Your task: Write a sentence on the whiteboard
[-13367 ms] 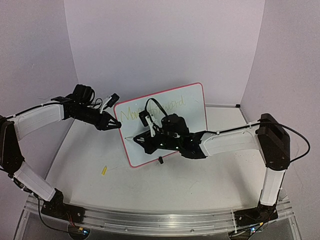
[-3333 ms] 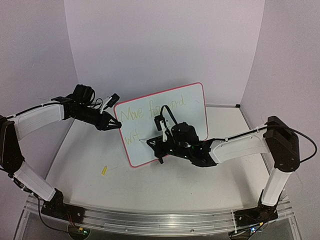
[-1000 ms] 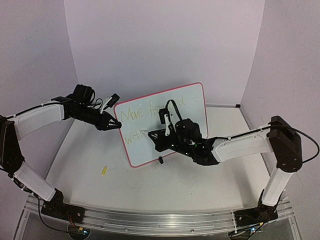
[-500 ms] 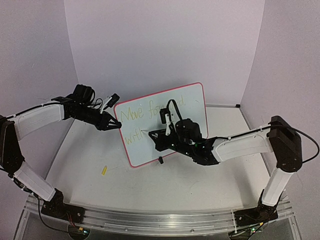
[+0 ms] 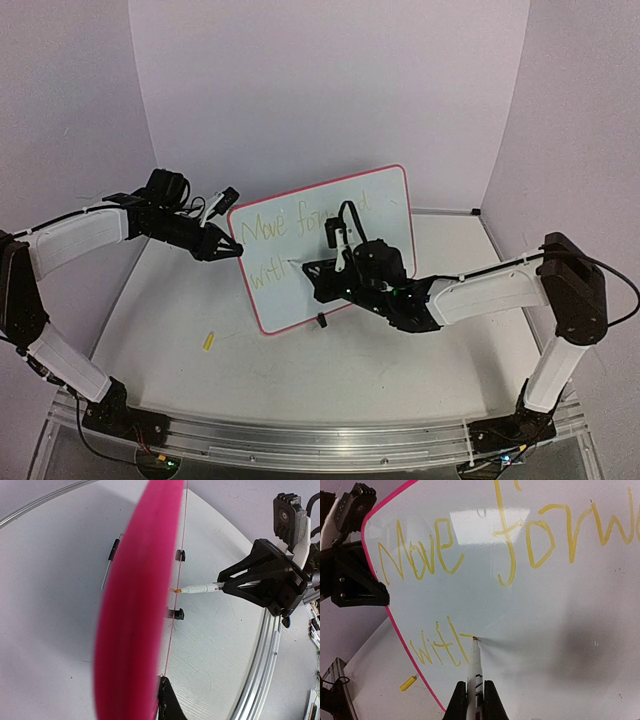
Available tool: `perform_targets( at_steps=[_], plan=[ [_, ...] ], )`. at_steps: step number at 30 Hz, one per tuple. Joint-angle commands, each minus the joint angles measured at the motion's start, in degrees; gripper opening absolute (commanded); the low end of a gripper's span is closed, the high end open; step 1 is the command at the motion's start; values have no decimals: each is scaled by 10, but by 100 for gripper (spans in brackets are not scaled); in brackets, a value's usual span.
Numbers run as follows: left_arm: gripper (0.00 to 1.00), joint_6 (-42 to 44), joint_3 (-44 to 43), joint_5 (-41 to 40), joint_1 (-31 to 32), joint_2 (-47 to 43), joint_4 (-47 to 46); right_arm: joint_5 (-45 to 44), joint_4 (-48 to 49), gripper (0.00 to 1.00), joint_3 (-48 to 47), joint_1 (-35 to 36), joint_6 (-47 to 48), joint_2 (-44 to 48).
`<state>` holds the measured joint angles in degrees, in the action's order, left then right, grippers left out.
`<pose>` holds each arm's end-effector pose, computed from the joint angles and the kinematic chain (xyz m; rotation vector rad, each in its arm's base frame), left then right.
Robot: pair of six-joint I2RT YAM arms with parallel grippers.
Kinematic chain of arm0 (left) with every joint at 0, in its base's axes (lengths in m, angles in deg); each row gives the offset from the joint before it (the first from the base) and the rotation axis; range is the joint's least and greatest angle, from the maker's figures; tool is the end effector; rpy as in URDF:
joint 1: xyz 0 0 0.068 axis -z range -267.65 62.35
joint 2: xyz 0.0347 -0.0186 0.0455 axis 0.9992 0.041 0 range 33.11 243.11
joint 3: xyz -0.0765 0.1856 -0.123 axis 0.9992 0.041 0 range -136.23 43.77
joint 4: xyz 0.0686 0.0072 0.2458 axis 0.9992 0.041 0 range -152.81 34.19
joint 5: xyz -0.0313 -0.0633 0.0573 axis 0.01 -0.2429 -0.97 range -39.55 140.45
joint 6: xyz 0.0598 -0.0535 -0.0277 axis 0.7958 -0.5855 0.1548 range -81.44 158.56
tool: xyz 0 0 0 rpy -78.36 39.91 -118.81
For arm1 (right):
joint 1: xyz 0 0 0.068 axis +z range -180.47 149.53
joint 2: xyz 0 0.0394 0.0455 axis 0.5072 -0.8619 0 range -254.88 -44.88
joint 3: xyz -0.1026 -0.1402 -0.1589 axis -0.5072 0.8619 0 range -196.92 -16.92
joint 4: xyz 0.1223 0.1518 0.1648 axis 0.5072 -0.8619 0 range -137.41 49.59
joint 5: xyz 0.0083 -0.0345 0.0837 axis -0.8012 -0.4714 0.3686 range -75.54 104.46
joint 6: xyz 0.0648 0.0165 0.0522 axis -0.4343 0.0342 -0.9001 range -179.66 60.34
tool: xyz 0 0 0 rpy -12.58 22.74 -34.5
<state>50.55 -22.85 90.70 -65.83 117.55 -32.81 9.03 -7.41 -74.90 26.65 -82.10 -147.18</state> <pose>0.2899 -0.1679 0.2248 0.9861 2.1199 -0.9216 0.2370 0.3537 0.1808 -0.4854 1.7972 0.9078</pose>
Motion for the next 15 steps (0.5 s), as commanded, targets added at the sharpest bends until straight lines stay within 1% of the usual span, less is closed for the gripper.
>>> perform_targets(
  at_steps=[1, 15],
  plan=[
    [0, 25, 3, -41, 17, 22, 21, -32, -13, 0, 6, -10, -6, 9],
    [0, 24, 3, -40, 17, 23, 21, -16, -28, 0, 38, -9, -33, 3]
  ],
)
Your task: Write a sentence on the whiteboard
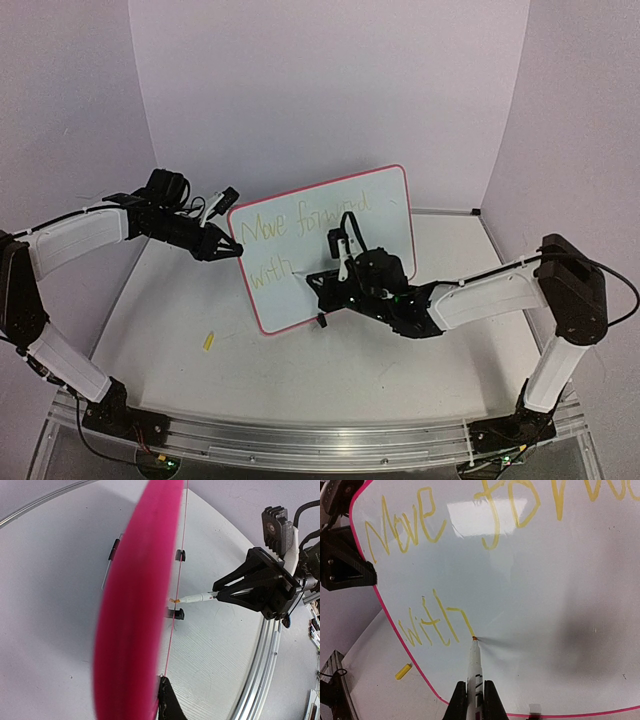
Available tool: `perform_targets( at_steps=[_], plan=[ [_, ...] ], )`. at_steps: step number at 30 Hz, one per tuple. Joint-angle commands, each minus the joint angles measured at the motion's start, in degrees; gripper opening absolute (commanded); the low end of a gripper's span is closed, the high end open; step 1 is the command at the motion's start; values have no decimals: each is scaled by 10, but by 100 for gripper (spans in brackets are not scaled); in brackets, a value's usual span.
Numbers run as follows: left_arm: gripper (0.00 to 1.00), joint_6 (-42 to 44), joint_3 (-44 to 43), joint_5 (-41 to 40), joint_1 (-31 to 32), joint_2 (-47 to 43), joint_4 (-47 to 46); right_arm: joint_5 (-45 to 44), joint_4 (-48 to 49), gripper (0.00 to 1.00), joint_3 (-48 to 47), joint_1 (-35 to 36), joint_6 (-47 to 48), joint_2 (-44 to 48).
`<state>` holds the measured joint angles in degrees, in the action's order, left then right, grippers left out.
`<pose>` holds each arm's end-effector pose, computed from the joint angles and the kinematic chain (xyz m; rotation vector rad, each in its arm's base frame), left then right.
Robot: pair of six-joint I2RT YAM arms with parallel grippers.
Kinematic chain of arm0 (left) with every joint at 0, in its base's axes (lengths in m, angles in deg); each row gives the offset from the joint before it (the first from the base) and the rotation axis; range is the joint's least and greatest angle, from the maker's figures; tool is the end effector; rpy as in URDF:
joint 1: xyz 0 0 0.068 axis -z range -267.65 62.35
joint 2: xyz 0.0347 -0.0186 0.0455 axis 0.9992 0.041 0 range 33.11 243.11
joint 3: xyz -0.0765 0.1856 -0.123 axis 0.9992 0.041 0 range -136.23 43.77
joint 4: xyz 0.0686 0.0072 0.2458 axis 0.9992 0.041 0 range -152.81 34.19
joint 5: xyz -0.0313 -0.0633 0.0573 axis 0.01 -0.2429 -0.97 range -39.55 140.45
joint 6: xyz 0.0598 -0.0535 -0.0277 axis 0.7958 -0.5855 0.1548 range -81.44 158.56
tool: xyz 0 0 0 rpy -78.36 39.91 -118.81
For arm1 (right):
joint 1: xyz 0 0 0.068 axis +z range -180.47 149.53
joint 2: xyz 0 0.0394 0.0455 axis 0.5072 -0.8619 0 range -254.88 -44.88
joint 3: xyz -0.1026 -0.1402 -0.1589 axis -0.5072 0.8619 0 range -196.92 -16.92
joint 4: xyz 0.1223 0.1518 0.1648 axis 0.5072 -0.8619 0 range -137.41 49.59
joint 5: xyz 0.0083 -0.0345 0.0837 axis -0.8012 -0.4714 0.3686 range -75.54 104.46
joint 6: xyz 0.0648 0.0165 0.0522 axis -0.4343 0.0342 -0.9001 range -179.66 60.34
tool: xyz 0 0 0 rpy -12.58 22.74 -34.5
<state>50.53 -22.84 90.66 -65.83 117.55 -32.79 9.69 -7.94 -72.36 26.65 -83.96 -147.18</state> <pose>0.2899 -0.1679 0.2247 0.9854 2.1209 -0.9211 0.2323 0.3480 0.1638 -0.4832 1.8604 0.9115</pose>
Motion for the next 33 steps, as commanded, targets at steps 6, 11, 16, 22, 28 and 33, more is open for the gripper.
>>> perform_targets(
  at_steps=[6, 11, 16, 22, 28, 33],
  plan=[
    [0, 24, 3, -41, 18, 23, 21, -18, -23, 0, 5, -10, -4, 3],
    [0, 24, 3, -41, 18, 23, 20, 21, -19, 0, -9, -10, 18, 6],
    [0, 24, 3, -42, 17, 22, 19, 78, -15, 0, -6, -10, 36, 30],
    [0, 24, 4, -43, 18, 19, 19, 136, -14, 0, 27, -32, 26, 86],
    [0, 24, 4, -44, 20, 15, 18, 231, 17, 0, 59, -90, 5, 104],
    [0, 25, 4, -47, 20, 18, 20, 298, 55, 0, 64, -129, -17, 92]
  ],
)
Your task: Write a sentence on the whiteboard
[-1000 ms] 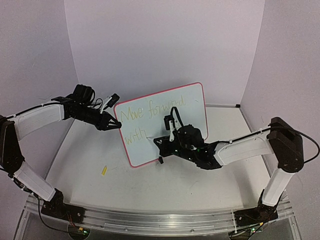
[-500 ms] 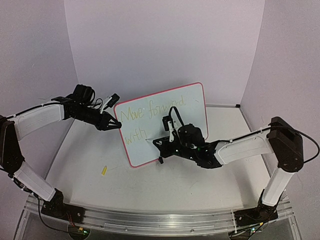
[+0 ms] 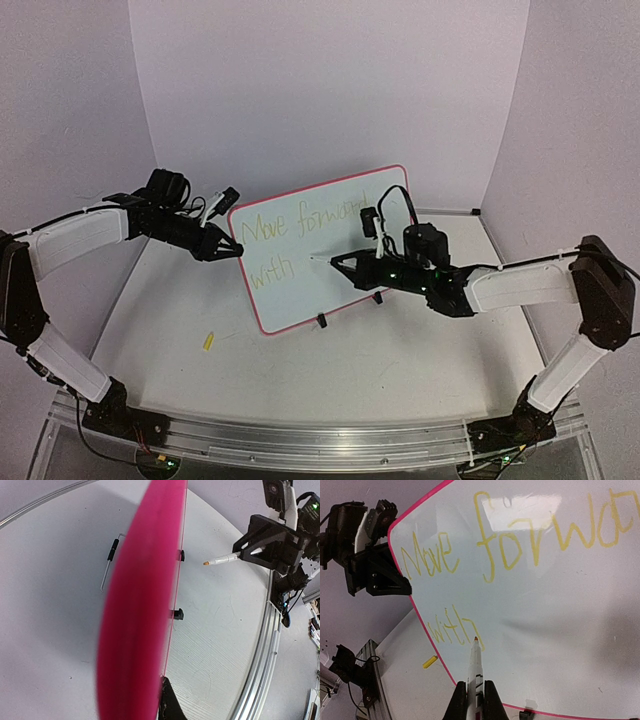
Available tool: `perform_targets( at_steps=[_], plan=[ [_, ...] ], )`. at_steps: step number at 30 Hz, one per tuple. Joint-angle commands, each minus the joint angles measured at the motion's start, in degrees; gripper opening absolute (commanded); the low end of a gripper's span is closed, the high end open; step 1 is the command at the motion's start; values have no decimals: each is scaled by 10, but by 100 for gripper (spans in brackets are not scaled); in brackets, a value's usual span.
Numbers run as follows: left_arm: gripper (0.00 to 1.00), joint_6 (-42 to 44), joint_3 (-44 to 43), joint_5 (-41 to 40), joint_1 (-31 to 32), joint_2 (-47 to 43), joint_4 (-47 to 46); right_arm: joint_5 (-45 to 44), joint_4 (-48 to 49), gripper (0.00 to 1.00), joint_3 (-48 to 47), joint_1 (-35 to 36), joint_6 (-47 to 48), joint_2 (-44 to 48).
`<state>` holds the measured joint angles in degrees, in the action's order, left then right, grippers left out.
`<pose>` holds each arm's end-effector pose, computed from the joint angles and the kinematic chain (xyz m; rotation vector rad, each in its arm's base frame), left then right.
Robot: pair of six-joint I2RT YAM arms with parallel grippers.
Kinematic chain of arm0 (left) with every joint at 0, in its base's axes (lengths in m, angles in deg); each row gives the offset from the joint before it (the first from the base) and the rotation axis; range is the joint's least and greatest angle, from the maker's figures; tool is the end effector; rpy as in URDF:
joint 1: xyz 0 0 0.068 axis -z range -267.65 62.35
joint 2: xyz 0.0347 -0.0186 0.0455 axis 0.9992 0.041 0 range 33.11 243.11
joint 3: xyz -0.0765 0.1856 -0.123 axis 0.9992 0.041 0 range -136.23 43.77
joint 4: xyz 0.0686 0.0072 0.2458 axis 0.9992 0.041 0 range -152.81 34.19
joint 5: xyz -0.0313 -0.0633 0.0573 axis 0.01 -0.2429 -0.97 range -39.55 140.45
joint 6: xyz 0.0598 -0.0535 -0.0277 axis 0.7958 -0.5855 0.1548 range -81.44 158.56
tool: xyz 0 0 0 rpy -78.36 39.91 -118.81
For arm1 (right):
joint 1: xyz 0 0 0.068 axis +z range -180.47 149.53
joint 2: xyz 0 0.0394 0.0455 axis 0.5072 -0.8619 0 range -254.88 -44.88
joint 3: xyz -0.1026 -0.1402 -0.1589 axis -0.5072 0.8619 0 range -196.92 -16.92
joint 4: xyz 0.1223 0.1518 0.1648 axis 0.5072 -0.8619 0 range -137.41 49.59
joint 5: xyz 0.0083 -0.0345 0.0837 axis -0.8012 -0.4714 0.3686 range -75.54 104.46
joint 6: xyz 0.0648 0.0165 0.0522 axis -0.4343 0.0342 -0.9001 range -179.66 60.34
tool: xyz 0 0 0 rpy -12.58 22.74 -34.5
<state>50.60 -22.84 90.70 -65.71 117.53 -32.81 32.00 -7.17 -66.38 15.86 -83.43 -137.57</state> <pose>0.2895 -0.1685 0.2248 0.9893 2.1185 -0.9221 0.2518 0.2964 0.1937 -0.6030 1.7858 1.1370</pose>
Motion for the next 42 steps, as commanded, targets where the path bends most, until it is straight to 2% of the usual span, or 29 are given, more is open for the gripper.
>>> perform_targets(
  at_steps=[1, 17, 32, 42],
  plan=[
    [0, 24, 4, -48, 19, 18, 20, 80, 51, 0, 2, -26, -26, -7],
    [0, 26, 5, -52, 20, 22, 21, 56, 79, 0, -34, -59, -43, -57],
    [0, 26, 5, -52, 21, 26, 21, 86, 87, 0, -78, -76, -45, -95],
    [0, 25, 4, -51, 21, 29, 21, 98, 83, 0, -44, -76, -55, -98]
  ],
)
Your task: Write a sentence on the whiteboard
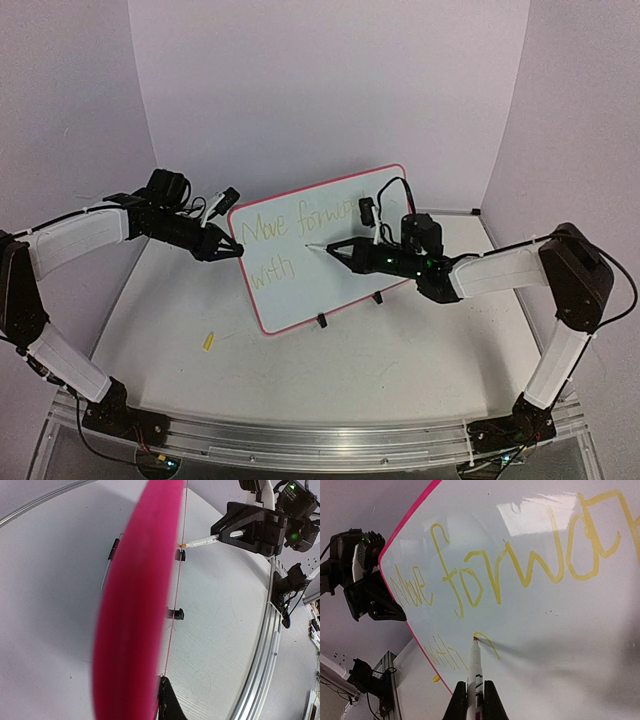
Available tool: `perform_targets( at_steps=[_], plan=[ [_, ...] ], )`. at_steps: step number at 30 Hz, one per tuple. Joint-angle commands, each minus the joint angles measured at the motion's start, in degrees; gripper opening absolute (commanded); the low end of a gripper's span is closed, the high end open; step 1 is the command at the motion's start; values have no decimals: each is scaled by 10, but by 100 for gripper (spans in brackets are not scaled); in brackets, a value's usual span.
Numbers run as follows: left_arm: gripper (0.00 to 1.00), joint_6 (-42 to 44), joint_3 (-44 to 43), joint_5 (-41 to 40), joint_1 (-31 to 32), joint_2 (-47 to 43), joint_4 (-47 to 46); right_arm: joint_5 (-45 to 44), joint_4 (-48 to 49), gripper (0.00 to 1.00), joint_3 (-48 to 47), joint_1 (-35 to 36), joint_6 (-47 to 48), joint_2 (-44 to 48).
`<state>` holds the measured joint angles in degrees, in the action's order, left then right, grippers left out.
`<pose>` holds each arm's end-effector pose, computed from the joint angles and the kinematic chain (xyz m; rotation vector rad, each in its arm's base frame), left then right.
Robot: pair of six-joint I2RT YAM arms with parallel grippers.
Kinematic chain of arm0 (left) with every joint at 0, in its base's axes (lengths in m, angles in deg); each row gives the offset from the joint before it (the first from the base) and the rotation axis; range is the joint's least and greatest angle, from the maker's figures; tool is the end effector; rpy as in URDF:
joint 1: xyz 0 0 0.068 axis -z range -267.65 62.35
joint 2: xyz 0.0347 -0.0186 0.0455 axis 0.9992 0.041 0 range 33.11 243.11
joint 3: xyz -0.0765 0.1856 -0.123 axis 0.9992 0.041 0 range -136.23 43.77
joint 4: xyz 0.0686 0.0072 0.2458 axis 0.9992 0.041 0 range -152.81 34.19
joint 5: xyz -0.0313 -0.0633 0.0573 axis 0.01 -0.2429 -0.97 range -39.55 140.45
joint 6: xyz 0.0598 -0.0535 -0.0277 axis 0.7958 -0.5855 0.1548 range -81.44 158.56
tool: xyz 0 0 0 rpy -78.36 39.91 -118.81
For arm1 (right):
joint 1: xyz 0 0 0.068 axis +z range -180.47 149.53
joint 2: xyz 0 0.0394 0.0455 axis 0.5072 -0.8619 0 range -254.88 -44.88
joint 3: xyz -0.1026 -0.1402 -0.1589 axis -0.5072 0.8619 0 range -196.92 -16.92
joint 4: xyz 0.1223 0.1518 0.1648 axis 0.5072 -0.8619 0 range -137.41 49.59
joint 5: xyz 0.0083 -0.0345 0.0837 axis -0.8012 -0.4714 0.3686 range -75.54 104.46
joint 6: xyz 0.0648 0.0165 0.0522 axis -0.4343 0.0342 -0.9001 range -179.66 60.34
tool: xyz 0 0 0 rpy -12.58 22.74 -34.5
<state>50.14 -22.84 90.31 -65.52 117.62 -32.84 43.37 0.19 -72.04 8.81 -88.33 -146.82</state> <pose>0.2895 -0.1693 0.2241 0.9828 2.1268 -0.9199 0.2960 0.2887 0.1860 -0.5798 1.7506 1.2846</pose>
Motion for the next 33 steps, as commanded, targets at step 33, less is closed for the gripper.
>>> perform_targets(
  at_steps=[33],
  plan=[
    [0, 30, 4, -49, 19, 28, 21, -19, 73, 0, 59, 26, -48, 13]
  ],
)
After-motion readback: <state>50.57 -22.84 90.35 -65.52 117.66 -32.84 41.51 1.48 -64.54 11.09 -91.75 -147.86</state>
